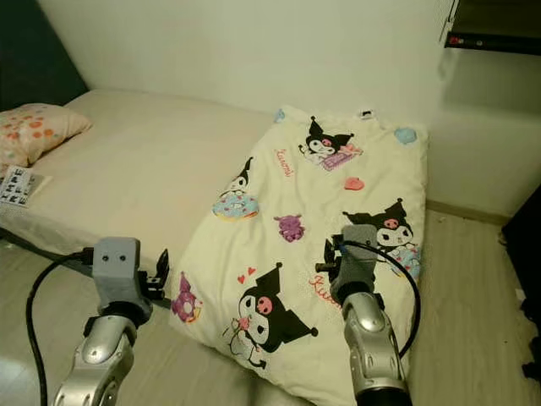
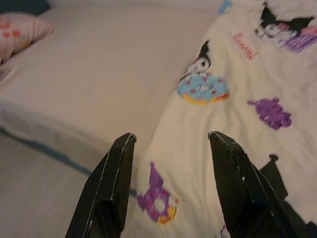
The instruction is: Clean up the room
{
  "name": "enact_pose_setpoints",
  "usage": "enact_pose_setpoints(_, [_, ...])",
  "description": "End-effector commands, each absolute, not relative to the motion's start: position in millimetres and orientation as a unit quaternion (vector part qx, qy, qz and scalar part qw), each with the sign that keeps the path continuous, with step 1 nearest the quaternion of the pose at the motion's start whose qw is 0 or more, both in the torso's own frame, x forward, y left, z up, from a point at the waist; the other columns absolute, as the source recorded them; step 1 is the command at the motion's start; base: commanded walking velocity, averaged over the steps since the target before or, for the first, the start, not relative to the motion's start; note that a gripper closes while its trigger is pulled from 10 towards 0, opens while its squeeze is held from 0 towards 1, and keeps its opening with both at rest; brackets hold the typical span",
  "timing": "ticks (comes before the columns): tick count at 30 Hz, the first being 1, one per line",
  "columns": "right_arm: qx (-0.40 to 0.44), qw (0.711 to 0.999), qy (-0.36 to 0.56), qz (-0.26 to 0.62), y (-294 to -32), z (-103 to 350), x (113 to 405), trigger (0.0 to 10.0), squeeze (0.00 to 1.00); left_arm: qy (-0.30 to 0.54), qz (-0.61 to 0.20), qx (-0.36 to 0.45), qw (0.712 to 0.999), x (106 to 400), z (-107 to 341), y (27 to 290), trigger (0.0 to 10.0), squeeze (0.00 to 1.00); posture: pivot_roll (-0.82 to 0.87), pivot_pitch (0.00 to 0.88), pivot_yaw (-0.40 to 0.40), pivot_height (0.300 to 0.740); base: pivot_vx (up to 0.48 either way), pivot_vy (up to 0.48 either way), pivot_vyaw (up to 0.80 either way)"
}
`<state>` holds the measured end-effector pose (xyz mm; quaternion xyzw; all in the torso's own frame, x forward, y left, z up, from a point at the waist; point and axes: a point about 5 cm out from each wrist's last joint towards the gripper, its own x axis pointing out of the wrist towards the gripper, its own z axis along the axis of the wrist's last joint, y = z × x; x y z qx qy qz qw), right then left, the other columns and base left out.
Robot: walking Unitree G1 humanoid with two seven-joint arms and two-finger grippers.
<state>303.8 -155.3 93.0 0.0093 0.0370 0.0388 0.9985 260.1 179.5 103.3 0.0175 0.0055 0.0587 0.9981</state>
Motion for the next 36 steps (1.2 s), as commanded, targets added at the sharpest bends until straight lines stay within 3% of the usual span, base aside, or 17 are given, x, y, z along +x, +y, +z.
enact_pose_setpoints(1, [-0.005, 0.997, 0.059, 0.04, -153, 84, 301, 10.0, 0.0, 0.03, 0.062, 0.012, 0.998, 256, 93, 181, 10.0, 0.0, -0.06, 0.123, 0.047, 0.74, 0.0, 0.0, 0.0])
enact_pose_setpoints(15, [0.001, 0.996, 0.07, 0.048, -151, 79, 299, 10.0, 0.0, 0.043, 0.03, 0.007, 0.999, 257, 91, 171, 10.0, 0.0, -0.05, 0.121, 0.05, 0.74, 0.0, 0.0, 0.0])
enact_pose_setpoints(36, [-0.011, 0.997, 0.054, 0.06, -148, 85, 305, 10.0, 0.0, 0.046, 0.039, 0.01, 0.998, 259, 93, 175, 10.0, 0.0, -0.05, 0.091, 0.041, 0.74, 0.0, 0.0, 0.8])
